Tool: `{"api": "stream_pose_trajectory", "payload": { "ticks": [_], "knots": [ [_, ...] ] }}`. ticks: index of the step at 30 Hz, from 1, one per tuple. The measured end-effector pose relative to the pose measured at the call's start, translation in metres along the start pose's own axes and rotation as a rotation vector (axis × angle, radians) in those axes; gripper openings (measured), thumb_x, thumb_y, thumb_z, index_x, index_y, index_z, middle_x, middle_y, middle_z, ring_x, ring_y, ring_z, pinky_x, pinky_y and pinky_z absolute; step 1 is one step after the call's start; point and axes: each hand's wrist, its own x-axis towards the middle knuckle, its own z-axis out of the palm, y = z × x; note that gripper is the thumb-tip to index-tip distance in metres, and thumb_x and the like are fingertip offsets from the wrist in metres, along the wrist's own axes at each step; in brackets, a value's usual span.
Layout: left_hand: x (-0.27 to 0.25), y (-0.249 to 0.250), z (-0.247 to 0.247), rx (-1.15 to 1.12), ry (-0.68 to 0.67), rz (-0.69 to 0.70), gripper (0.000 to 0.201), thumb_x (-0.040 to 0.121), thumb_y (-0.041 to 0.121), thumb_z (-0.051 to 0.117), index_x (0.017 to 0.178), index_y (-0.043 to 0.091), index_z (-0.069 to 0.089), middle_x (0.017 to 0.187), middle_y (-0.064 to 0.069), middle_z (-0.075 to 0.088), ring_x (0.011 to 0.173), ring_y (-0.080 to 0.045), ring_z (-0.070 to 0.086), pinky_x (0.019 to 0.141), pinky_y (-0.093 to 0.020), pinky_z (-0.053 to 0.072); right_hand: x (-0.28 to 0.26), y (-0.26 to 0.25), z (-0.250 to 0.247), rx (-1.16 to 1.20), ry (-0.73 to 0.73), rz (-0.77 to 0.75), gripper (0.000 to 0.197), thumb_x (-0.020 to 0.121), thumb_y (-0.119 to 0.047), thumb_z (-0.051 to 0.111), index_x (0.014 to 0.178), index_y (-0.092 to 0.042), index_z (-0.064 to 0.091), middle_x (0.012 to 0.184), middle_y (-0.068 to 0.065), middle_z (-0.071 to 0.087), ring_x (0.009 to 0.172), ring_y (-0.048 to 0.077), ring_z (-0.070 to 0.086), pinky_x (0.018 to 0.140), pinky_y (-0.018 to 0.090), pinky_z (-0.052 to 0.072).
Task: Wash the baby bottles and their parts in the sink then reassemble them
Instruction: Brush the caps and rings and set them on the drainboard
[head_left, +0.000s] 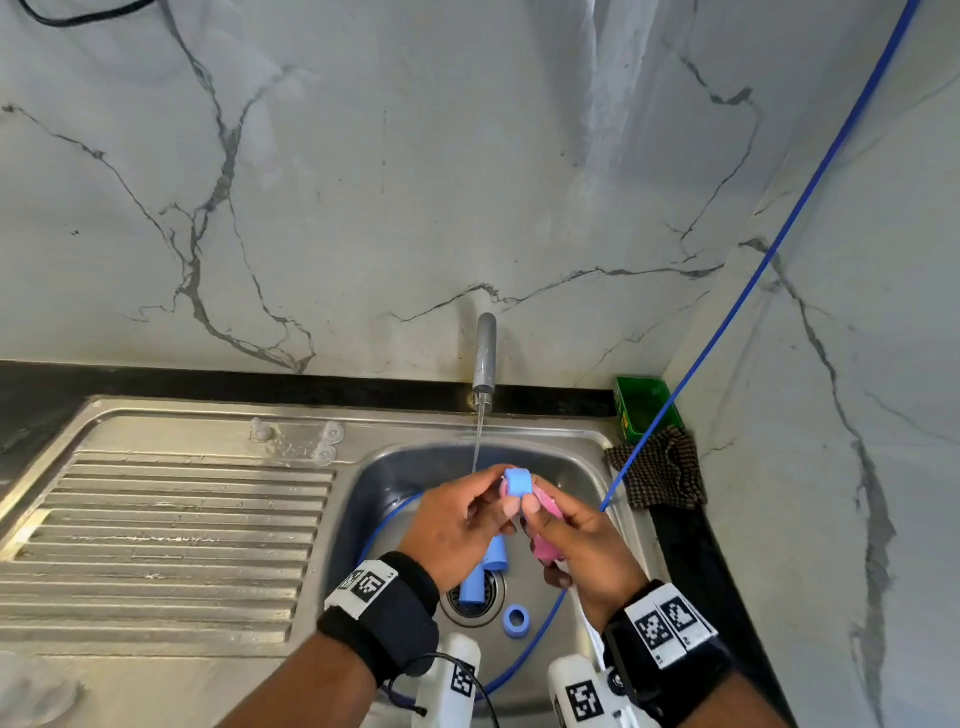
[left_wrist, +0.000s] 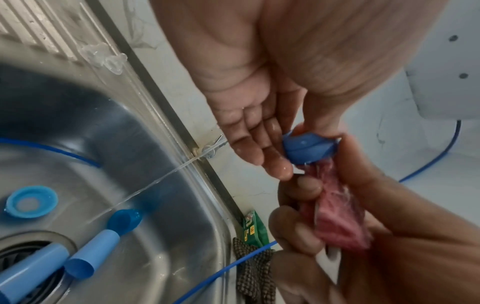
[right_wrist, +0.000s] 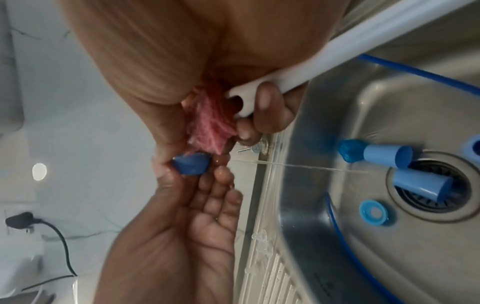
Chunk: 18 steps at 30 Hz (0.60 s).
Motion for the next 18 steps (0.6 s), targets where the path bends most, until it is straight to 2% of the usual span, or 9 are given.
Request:
{"api": "stream_pose_trajectory", "payload": {
  "ticks": [2, 4, 6, 8, 10, 11, 13, 15, 18],
  "knots": [
    [0.001, 0.008, -0.002, -0.040, 0.037, -0.042, 0.025, 0.097, 0.046, 0.060, 0.107, 0.026, 0.071, 0.081, 0.003, 0.075, 0.071, -0.011, 0.071, 0.066, -0.033, 0.058, 0.002, -0.004, 0.002, -0.037, -0.016, -0.031, 0.038, 0.082, -0.038, 0.070, 0.119, -0.033, 0.073, 0.064, -0.008, 0.054, 0.057, 0.010, 0.033, 0.049, 0.024, 0.021],
    [0.002, 0.014, -0.006, -0.069, 0.057, -0.128, 0.044, 0.090, 0.058, 0.055, 0.092, 0.018, 0.074, 0.071, 0.000, 0.074, 0.065, -0.012, 0.069, 0.062, -0.028, 0.053, 0.003, -0.006, 0.004, -0.068, -0.030, -0.053, 0.041, 0.080, -0.035, 0.070, 0.121, -0.031, 0.071, 0.061, -0.011, 0.051, 0.053, 0.008, 0.032, 0.047, 0.022, 0.022],
    [0.001, 0.016, -0.007, -0.077, 0.057, -0.226, 0.063, 0.082, 0.068, 0.055, 0.085, 0.007, 0.073, 0.070, -0.004, 0.074, 0.063, -0.015, 0.069, 0.060, -0.028, 0.052, 0.003, -0.007, 0.004, -0.079, -0.024, -0.068, 0.039, 0.081, -0.033, 0.070, 0.120, -0.028, 0.072, 0.060, -0.012, 0.051, 0.052, 0.008, 0.031, 0.045, 0.021, 0.022],
    [0.001, 0.012, -0.006, -0.056, 0.051, -0.258, 0.076, 0.078, 0.078, 0.057, 0.087, 0.004, 0.070, 0.074, -0.004, 0.075, 0.064, -0.014, 0.069, 0.064, -0.032, 0.057, 0.002, -0.005, 0.006, -0.051, -0.001, -0.045, 0.037, 0.084, -0.033, 0.069, 0.121, -0.025, 0.073, 0.062, -0.012, 0.050, 0.055, 0.010, 0.031, 0.046, 0.021, 0.021],
    [0.000, 0.006, -0.004, -0.041, 0.065, -0.235, 0.078, 0.072, 0.084, 0.058, 0.107, 0.016, 0.070, 0.092, -0.001, 0.076, 0.082, -0.011, 0.072, 0.081, -0.038, 0.060, 0.002, -0.003, 0.010, -0.007, 0.038, -0.005, 0.028, 0.091, -0.027, 0.068, 0.119, -0.026, 0.074, 0.065, -0.006, 0.051, 0.057, 0.012, 0.032, 0.048, 0.022, 0.020],
    [-0.001, 0.003, -0.004, -0.042, 0.079, -0.204, 0.077, 0.071, 0.082, 0.063, 0.122, 0.024, 0.065, 0.107, 0.003, 0.073, 0.095, -0.009, 0.071, 0.089, -0.036, 0.058, 0.002, -0.001, 0.011, 0.017, 0.059, 0.025, 0.025, 0.095, -0.022, 0.066, 0.117, -0.027, 0.075, 0.067, -0.003, 0.053, 0.057, 0.012, 0.034, 0.048, 0.022, 0.020],
    [-0.006, -0.003, -0.006, 0.011, 0.088, -0.065, 0.066, 0.079, 0.059, 0.075, 0.138, 0.037, 0.054, 0.125, 0.009, 0.061, 0.115, -0.009, 0.062, 0.097, -0.026, 0.053, 0.000, 0.000, 0.016, 0.073, 0.102, 0.087, 0.024, 0.096, -0.017, 0.064, 0.110, -0.030, 0.078, 0.071, 0.003, 0.059, 0.055, 0.012, 0.040, 0.046, 0.021, 0.022],
    [-0.011, -0.005, -0.011, 0.099, 0.056, 0.087, 0.048, 0.090, 0.031, 0.074, 0.134, 0.039, 0.059, 0.126, 0.011, 0.057, 0.121, -0.013, 0.058, 0.098, -0.024, 0.050, -0.003, 0.001, 0.022, 0.131, 0.107, 0.115, 0.020, 0.097, -0.021, 0.064, 0.109, -0.027, 0.078, 0.073, 0.003, 0.061, 0.055, 0.012, 0.043, 0.043, 0.021, 0.022],
    [-0.016, -0.006, -0.018, 0.086, 0.113, 0.072, 0.036, 0.090, 0.020, 0.074, 0.124, 0.034, 0.069, 0.116, 0.008, 0.065, 0.110, -0.010, 0.064, 0.094, -0.022, 0.051, -0.007, 0.003, 0.032, 0.135, 0.118, 0.106, 0.021, 0.098, -0.024, 0.063, 0.114, -0.025, 0.076, 0.071, 0.002, 0.059, 0.054, 0.013, 0.042, 0.042, 0.021, 0.023]
  ]
}}
